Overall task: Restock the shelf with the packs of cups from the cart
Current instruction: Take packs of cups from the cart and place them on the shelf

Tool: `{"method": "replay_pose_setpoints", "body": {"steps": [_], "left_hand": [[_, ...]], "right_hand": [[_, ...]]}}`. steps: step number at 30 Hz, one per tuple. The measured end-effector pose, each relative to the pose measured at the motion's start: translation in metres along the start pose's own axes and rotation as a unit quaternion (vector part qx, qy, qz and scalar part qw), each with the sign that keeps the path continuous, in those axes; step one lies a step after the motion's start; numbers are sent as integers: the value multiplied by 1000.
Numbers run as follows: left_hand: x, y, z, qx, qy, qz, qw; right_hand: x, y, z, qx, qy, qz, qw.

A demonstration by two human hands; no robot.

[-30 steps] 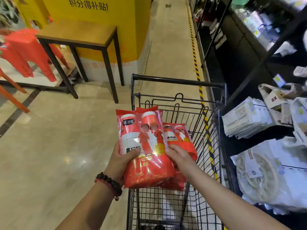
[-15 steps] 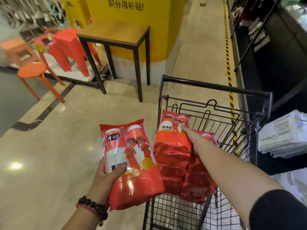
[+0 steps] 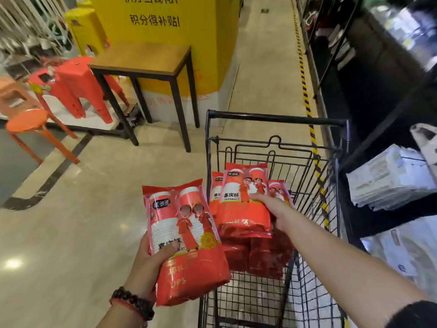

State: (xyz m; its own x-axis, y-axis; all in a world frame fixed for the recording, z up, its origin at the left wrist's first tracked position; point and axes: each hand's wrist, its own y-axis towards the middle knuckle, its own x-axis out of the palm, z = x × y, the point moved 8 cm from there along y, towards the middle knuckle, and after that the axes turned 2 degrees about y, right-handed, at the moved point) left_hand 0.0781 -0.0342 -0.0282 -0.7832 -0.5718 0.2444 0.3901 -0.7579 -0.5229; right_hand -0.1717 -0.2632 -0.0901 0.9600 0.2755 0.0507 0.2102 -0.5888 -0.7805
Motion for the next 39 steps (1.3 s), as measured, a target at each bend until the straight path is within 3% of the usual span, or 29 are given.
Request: {"method": "replay_pose_setpoints", "body": {"steps": [5, 10, 14, 20, 29, 39], "left_hand": [[29, -9, -1, 6, 29, -26, 999], [61, -19, 0, 42, 96, -94, 990], [81, -32, -17, 58, 169, -192, 965], [109, -82, -61, 44, 234, -323, 916], [177, -225, -137, 49, 315, -531, 785], [196, -471, -265, 15, 340, -671, 659]], "right_hand": [[-38, -71, 5, -121, 27, 13, 992], [-79, -175, 39, -236, 91, 113, 961], [-97, -255, 112, -279, 142, 219, 924], [-105, -361, 253, -269, 220, 393, 851], [-101, -534, 434, -228, 315, 571, 723], [-49, -723, 658, -188, 401, 699, 562]]}}
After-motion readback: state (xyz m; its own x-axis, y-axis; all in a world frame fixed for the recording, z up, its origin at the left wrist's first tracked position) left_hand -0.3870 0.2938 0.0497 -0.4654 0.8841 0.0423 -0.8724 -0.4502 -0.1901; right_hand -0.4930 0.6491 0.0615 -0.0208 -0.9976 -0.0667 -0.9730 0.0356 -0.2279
